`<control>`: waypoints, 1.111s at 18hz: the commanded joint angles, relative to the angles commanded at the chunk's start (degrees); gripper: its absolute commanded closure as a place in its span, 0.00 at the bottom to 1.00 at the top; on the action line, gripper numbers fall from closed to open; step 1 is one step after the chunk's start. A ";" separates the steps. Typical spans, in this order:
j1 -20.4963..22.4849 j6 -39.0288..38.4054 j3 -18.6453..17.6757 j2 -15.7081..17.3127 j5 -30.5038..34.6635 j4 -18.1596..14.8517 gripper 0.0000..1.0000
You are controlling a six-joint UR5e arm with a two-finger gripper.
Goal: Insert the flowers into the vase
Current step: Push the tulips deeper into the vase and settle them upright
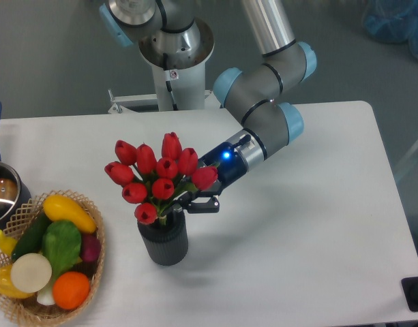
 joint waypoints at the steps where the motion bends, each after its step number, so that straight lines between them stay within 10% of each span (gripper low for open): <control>1: 0.00 0.17 -0.09 -0.26 0.00 0.00 0.81; 20: 0.35 2.55 -0.53 -2.37 0.18 0.09 0.81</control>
